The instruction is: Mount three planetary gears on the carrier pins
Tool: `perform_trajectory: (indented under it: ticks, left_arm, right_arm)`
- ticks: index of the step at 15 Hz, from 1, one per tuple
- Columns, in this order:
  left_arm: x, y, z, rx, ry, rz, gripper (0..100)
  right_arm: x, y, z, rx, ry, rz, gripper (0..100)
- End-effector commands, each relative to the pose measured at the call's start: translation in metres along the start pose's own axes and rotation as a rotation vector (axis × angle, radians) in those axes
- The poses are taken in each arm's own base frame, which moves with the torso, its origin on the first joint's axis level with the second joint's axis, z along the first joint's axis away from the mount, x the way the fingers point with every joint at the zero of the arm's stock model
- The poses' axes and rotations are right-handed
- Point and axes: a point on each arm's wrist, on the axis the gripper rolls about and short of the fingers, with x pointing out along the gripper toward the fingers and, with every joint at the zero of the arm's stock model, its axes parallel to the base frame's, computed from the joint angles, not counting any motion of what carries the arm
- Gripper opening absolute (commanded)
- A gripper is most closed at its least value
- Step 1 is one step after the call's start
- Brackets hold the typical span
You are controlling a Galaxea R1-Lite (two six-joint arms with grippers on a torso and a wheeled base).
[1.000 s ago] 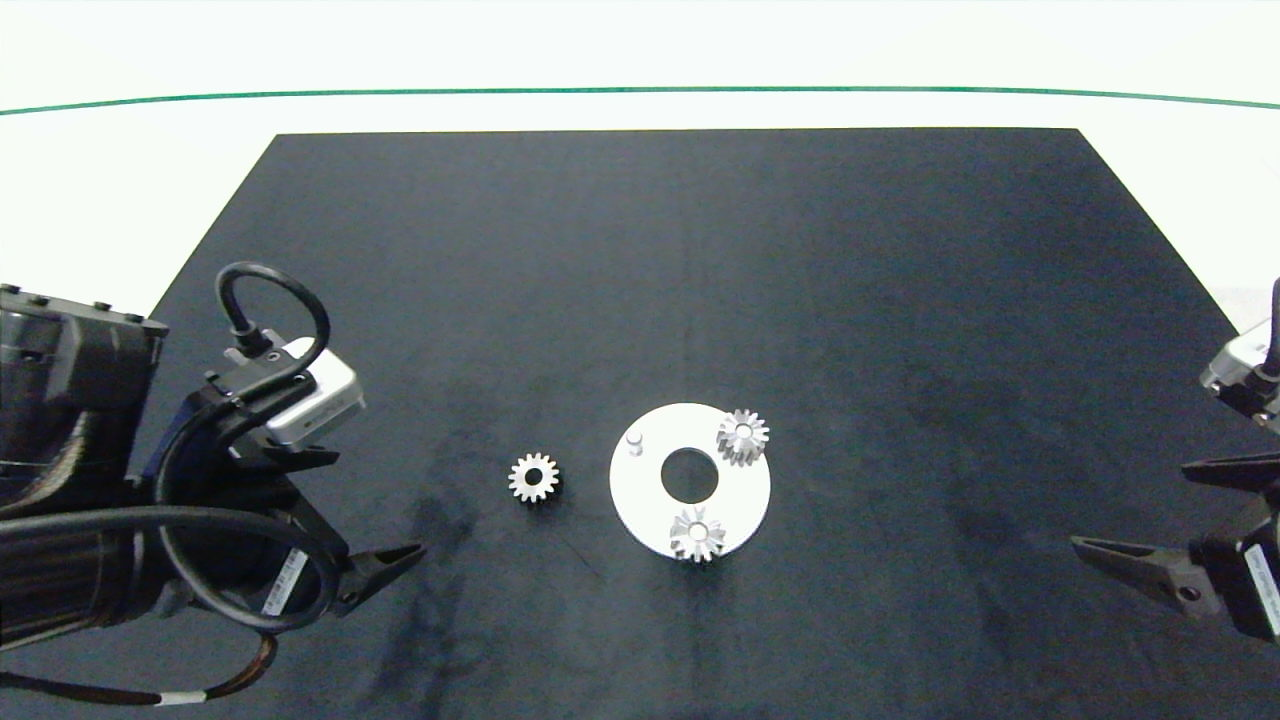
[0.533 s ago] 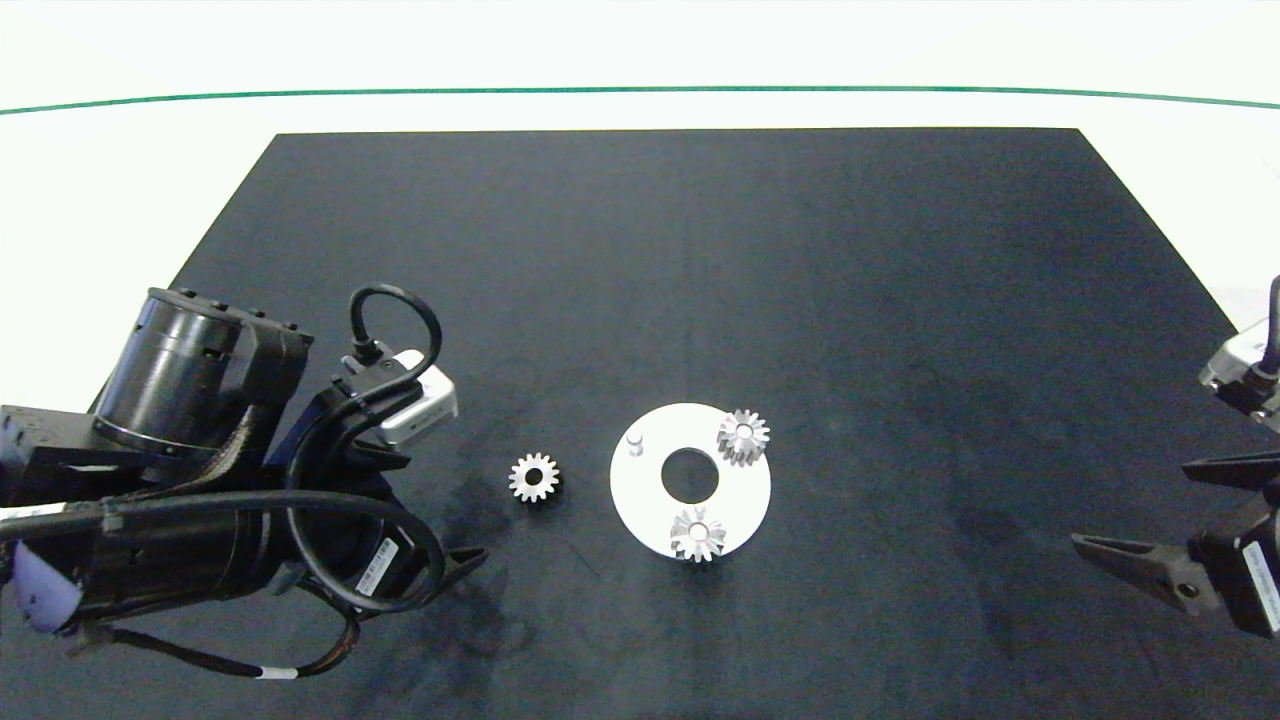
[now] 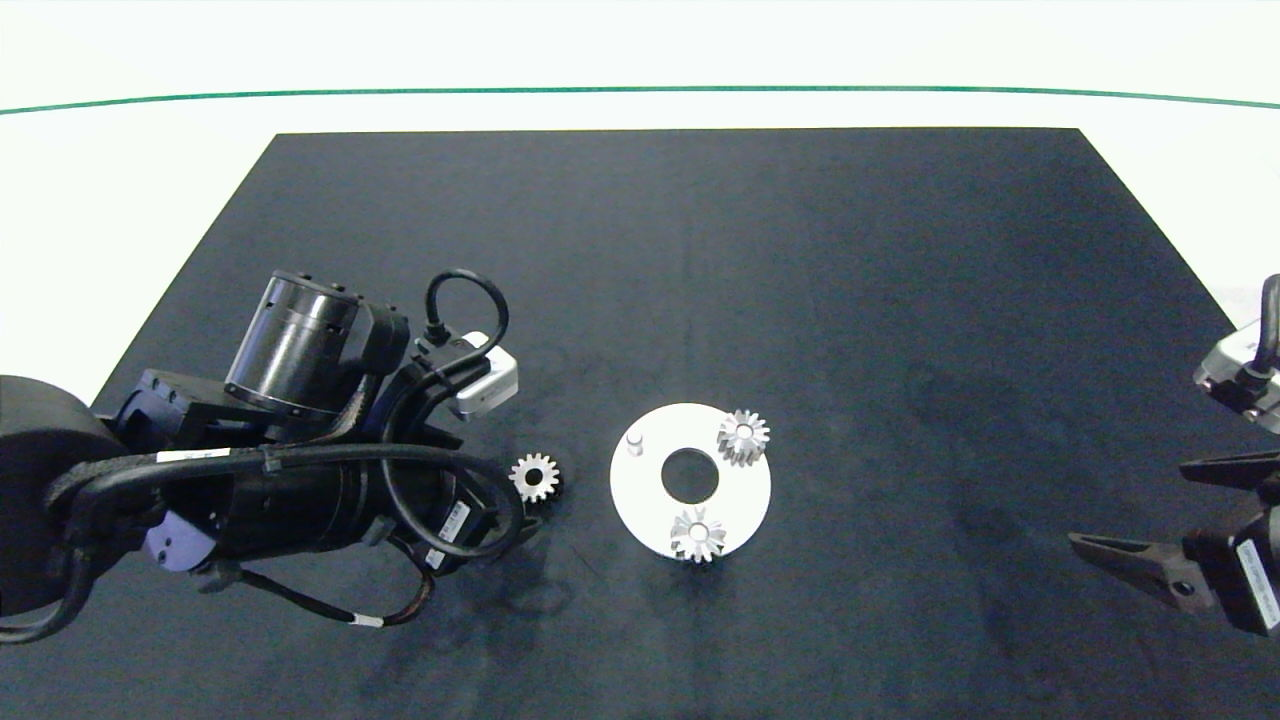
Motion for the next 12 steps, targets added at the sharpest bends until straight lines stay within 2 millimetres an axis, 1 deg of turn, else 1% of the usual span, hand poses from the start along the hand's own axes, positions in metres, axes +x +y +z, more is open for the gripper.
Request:
perform_trajectory:
  ticks: [1,3,7,12]
  left_arm:
    - [0.011,-0.002,0.004,0.0,0.014,-0.011,100]
    - [0.017,-0.007,0.006,-0.007,0.007,-0.024,100]
    - [0.03,-0.008,0.005,0.0,0.02,-0.025,100]
    - [0.03,-0.008,0.006,-0.008,0.016,-0.027,99]
  right_arm:
    - [0.004,0.001,0.0,-0.005,0.016,0.003,100]
    - [0.005,0.001,0.0,-0.005,0.021,0.004,100]
    - [0.005,0.001,0.0,-0.005,0.022,0.003,100]
    - [0.006,0.001,0.0,-0.004,0.024,0.003,100]
